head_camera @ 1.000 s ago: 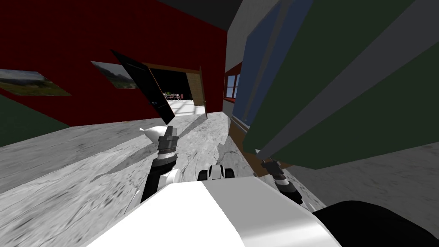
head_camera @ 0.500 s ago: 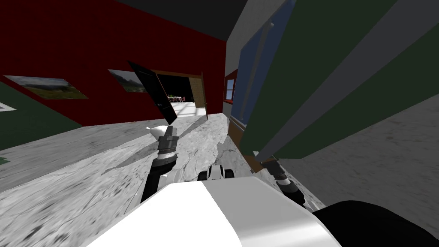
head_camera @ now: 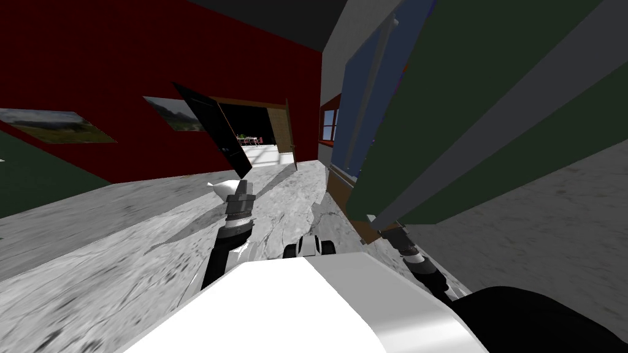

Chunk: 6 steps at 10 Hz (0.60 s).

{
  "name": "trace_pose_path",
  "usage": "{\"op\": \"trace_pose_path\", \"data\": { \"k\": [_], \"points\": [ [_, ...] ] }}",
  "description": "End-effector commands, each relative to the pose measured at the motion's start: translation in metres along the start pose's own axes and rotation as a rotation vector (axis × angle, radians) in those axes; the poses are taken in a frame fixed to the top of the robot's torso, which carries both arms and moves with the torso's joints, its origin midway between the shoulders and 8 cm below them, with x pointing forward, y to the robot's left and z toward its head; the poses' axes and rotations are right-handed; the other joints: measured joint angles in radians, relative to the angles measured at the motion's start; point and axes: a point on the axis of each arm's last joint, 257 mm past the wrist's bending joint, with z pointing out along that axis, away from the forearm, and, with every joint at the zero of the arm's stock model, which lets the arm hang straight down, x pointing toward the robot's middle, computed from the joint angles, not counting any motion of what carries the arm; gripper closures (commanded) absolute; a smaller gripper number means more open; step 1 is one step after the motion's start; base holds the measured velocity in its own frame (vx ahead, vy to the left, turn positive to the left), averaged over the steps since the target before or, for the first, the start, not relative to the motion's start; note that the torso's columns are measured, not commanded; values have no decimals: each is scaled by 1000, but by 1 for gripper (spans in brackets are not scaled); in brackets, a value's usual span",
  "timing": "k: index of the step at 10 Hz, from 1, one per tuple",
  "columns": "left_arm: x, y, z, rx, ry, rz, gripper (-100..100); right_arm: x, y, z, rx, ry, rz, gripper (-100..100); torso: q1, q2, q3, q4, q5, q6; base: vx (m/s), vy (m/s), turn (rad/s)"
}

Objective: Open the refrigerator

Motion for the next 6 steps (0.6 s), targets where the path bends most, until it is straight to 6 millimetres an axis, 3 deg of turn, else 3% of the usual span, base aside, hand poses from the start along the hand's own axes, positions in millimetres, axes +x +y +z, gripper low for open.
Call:
{"op": "trace_pose_path", "data": {
  "k": [1, 6],
  "points": [
    [0, 0, 0, 0, 0, 0, 0, -14, -19, 12, 13, -53, 8, -100, 2, 1, -1, 1, 3, 1, -10, 18, -1],
    [0, 0, 0, 0, 0, 0, 0, -15, -25, 13, 12, -55, 9, -100, 3, 0, -3, 2, 4, 0, -2, 7, -4]
  ]
}}
